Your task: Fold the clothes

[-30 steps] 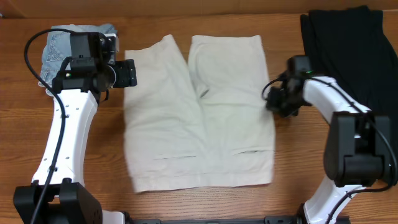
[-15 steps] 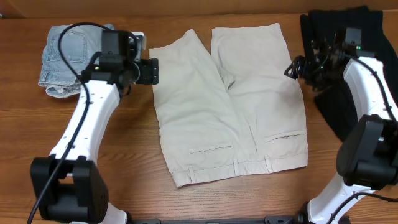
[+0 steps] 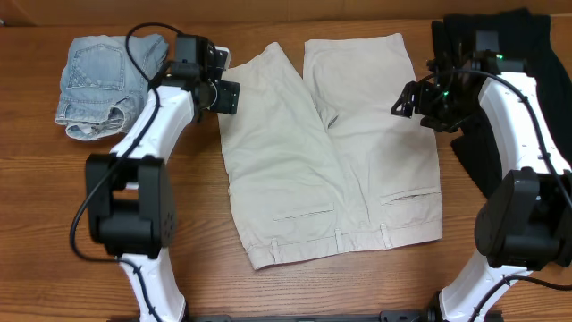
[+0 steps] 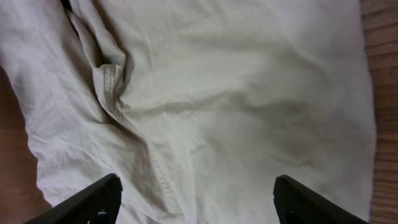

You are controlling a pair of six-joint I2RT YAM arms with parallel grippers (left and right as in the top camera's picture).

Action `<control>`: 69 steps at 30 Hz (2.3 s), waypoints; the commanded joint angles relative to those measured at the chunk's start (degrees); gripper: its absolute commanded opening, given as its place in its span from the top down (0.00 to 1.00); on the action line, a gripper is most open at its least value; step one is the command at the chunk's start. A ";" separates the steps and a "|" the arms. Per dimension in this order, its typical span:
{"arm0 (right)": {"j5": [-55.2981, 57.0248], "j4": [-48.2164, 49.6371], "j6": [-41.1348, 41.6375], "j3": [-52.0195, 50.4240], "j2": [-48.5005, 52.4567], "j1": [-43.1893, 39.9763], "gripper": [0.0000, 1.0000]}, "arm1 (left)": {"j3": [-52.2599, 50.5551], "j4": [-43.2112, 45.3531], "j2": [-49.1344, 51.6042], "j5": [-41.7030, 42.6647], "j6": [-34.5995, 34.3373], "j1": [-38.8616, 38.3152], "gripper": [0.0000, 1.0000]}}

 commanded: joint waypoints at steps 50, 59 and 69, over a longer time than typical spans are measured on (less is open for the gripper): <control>2.51 -5.27 6.45 0.85 -0.76 0.15 0.15 | 41.92 -64.06 11.06 -16.48 -10.01 5.99 0.22; 8.39 -3.50 10.54 -13.94 -0.79 0.15 0.24 | 54.27 -52.89 11.06 -16.31 -5.09 -4.48 0.11; 8.37 4.44 12.07 -26.67 -0.81 0.15 0.37 | 54.27 -50.36 11.06 -16.28 -5.01 -5.25 0.11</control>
